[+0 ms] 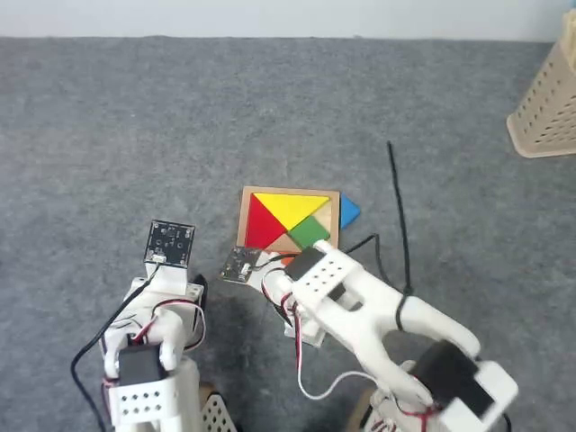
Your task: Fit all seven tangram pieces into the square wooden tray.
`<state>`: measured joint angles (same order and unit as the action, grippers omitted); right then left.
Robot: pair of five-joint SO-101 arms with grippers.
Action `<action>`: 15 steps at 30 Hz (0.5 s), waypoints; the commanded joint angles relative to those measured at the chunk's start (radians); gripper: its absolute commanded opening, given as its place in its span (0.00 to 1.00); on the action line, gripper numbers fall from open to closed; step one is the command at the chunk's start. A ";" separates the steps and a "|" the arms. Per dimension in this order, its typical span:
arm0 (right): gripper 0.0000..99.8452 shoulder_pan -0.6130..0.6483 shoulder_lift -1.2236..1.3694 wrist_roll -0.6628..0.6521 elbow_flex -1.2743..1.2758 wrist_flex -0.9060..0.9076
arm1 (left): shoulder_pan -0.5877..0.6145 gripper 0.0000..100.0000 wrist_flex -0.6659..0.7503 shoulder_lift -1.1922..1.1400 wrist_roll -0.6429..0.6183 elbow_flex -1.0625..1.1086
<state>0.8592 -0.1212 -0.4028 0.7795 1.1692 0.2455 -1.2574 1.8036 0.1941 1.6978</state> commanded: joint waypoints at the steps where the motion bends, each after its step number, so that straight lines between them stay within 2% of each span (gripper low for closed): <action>1: 0.28 0.013 0.008 0.014 -0.057 -0.030 | -0.002 0.17 -0.005 0.006 0.005 -0.012; 7: 0.27 -0.042 0.022 0.015 -0.060 -0.033 | -0.002 0.17 -0.005 0.006 0.005 -0.012; 12: 0.18 -0.104 0.030 0.015 -0.084 -0.033 | -0.002 0.17 -0.005 0.006 0.005 -0.012; 15: 0.17 -0.104 0.030 0.015 -0.086 -0.033 | -0.002 0.17 -0.005 0.006 0.005 -0.012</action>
<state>0.7748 -0.0829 -0.4012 0.7518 1.1477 0.2455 -1.2574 1.8036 0.1941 1.6978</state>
